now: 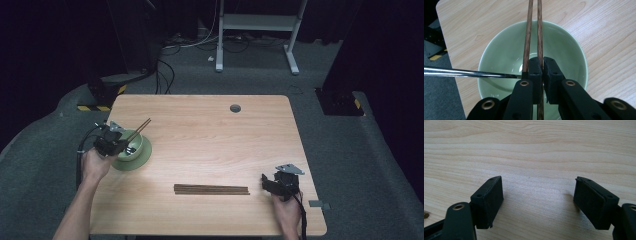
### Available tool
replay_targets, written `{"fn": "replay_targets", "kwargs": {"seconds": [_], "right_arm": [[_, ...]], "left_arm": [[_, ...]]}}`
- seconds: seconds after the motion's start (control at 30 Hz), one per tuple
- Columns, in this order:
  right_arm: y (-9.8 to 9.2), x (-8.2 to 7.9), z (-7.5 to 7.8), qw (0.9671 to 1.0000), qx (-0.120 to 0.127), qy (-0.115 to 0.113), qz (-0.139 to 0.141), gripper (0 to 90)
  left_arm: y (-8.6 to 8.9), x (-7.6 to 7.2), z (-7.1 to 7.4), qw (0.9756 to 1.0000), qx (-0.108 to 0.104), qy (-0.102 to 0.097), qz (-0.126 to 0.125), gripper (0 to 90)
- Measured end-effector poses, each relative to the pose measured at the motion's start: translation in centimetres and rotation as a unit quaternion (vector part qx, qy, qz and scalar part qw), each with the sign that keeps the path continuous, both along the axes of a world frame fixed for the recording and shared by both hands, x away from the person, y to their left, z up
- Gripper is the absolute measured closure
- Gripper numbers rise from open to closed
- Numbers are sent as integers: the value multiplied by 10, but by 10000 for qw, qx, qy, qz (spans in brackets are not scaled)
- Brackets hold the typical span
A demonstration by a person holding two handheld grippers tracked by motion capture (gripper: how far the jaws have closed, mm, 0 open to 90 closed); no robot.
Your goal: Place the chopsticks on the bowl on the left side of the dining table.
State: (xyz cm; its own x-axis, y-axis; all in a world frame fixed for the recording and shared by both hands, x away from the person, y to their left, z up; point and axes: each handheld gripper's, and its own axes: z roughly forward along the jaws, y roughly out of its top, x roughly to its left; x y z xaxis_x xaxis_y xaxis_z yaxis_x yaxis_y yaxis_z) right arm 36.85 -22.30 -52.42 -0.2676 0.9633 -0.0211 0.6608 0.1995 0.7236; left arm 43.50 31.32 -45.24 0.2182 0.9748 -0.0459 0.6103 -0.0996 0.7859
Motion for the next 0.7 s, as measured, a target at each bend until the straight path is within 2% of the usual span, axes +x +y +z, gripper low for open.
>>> {"fn": "replay_targets", "kwargs": {"seconds": [0.5, 0.67, 0.7], "right_arm": [[0, 0, 0, 10000, 3, 1, -4, 232], [0, 0, 0, 10000, -1, -1, 0, 232], [0, 0, 0, 10000, 6, 4, -8, 232]], "left_arm": [[1, 1, 0, 10000, -34, -20, 10, 837], [2, 1, 1, 10000, 1, -55, 51, 774], [1, 0, 0, 9999, -53, -121, 89, 765]]}}
